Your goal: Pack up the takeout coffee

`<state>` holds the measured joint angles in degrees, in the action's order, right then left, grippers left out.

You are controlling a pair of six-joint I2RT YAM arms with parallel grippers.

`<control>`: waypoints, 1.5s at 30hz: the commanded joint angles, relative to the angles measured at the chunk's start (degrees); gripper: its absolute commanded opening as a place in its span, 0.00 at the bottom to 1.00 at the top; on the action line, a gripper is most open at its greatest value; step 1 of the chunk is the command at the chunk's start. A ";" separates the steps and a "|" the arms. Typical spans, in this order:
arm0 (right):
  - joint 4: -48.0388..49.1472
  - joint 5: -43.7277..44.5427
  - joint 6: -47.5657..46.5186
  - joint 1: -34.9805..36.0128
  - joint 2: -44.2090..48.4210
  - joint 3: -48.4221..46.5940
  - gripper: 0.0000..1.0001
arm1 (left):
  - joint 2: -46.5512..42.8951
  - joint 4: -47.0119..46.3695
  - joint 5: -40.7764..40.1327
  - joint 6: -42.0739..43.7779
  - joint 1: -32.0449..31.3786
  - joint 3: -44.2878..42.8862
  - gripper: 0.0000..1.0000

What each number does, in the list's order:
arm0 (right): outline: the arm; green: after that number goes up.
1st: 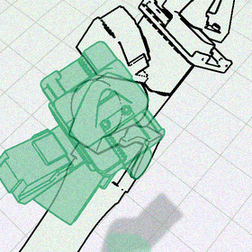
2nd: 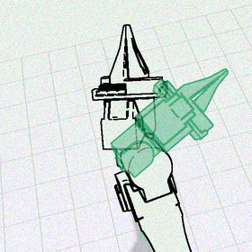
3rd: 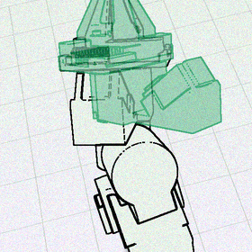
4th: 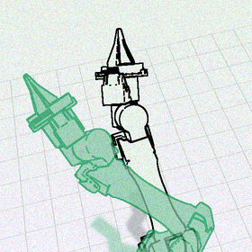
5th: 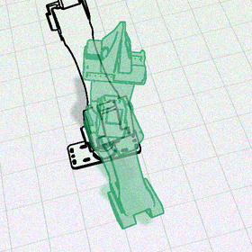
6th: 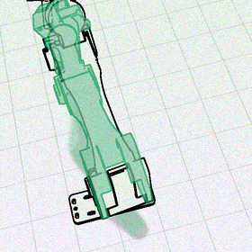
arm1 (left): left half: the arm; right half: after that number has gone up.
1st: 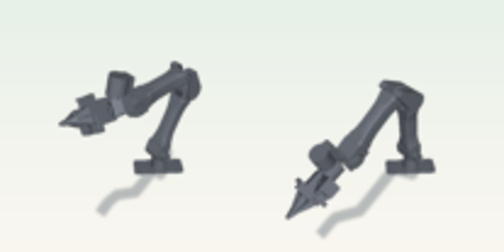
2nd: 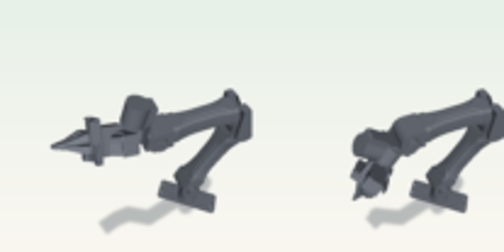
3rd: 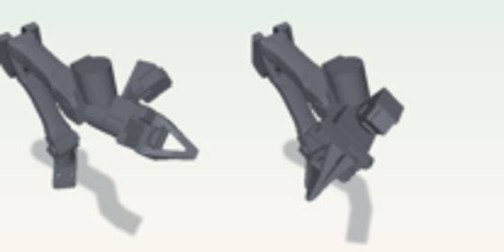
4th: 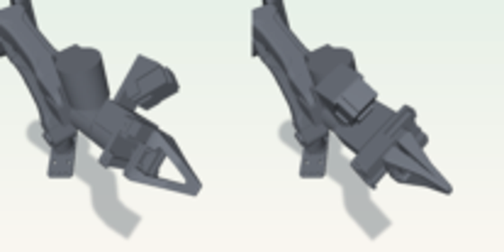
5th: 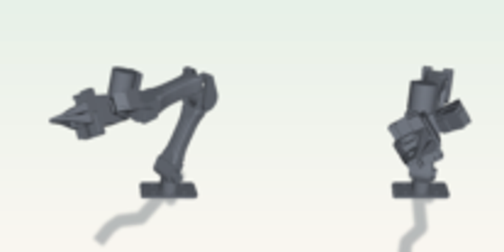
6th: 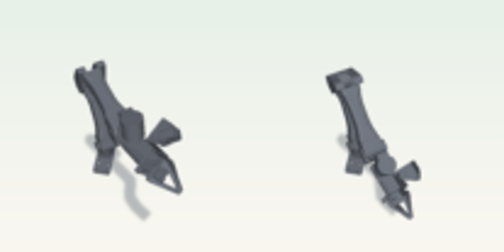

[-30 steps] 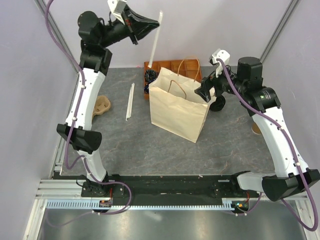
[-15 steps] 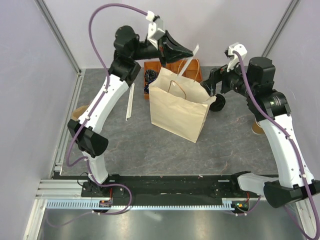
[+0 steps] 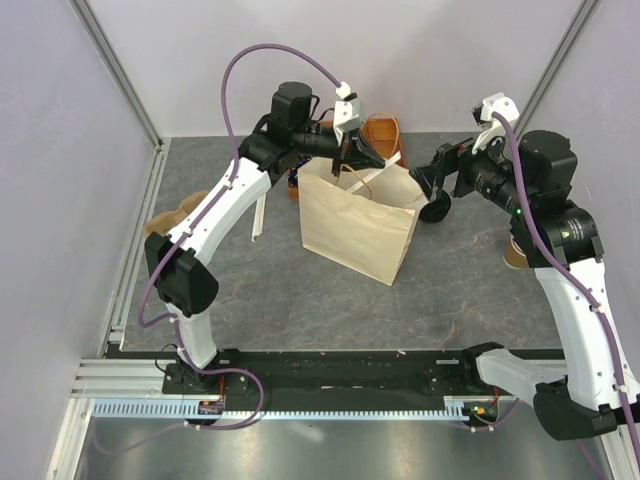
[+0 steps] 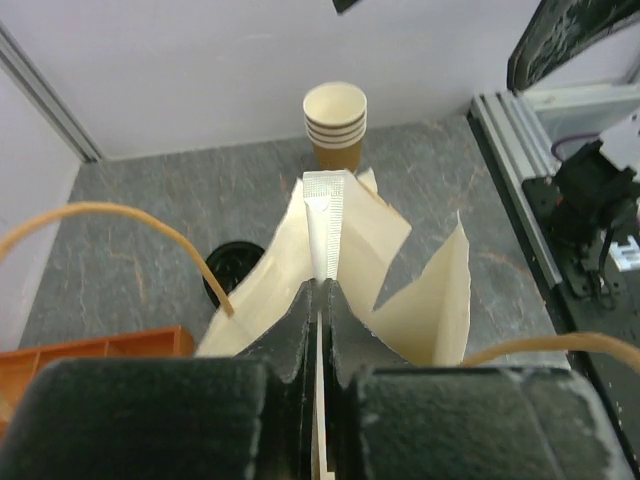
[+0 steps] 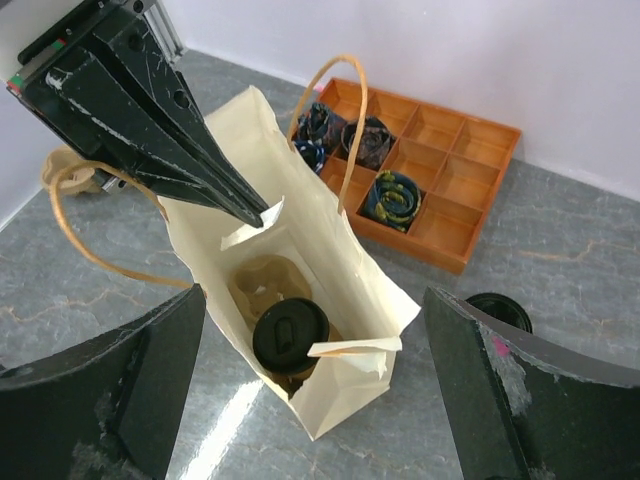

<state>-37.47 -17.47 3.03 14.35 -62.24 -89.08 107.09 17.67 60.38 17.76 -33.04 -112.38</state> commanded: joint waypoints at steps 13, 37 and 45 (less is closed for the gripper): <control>0.12 -0.02 -0.57 -0.11 -1.83 -0.31 0.98 | -2.85 16.96 -10.54 15.03 -0.45 -6.00 0.43; -0.93 -3.52 4.00 -12.40 -11.93 -8.21 0.98 | -7.59 30.28 -18.10 -24.35 31.07 -17.97 1.00; -10.93 -11.00 -7.14 -27.79 -19.06 -9.19 0.98 | -12.51 44.98 -26.19 -11.11 38.31 -3.04 1.00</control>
<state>-40.91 -24.82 3.22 -10.44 -79.55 -97.14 98.13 51.27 38.04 -1.15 5.02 -122.02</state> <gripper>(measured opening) 0.979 0.994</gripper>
